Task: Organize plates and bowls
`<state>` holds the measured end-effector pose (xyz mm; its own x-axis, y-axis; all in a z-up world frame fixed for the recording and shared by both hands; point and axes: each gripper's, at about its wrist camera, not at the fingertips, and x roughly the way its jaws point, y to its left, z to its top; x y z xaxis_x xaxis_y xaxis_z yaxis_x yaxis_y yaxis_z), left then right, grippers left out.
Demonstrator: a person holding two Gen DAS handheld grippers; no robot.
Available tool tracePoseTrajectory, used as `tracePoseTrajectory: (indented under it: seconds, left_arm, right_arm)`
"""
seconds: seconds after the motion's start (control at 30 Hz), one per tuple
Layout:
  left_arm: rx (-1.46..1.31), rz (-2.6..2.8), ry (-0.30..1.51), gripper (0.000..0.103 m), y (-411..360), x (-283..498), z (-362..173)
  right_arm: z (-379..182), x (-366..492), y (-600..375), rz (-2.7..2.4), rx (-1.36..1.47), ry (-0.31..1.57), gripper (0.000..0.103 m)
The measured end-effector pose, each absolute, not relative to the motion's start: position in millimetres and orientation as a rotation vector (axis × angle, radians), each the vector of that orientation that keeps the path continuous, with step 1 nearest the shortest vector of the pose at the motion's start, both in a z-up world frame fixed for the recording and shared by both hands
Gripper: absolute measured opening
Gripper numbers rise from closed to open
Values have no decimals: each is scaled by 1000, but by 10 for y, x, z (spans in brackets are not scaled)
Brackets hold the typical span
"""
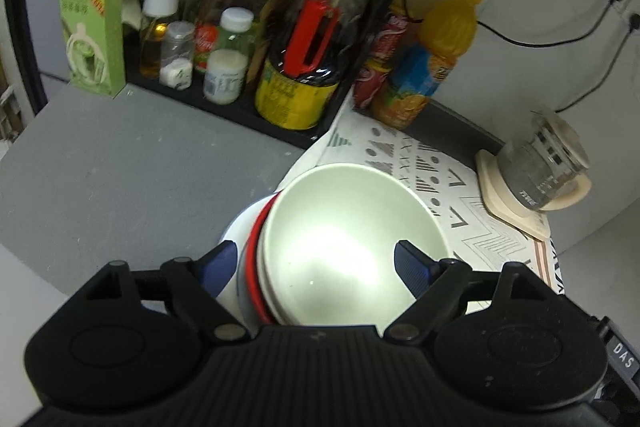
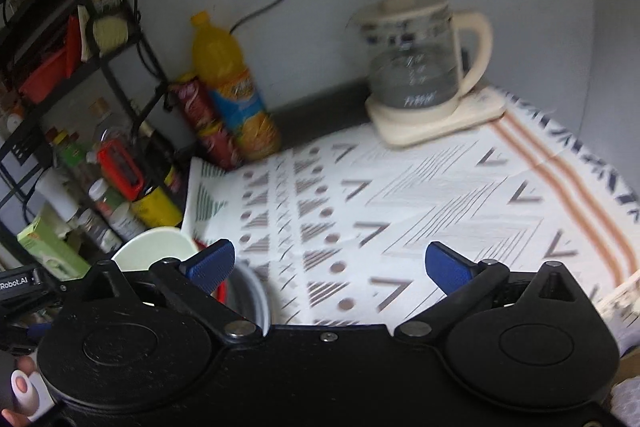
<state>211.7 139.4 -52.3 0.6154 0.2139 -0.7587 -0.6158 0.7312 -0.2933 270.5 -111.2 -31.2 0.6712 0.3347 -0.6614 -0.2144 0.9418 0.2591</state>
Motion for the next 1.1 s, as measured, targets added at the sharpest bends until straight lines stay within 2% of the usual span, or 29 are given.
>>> tracePoseTrajectory:
  seconds: [0.47, 0.77, 1.1]
  left_arm:
    - [-413, 412, 724, 84, 932, 1898, -290]
    - [-336, 390, 722, 84, 741, 1398, -124]
    - [-298, 330, 726, 84, 622, 849, -39]
  right_arm:
    - [-55, 2184, -1527, 206, 115, 671, 103]
    - [116, 1575, -1784, 176, 183, 649, 103]
    - [290, 929, -1816, 142, 134, 627, 103]
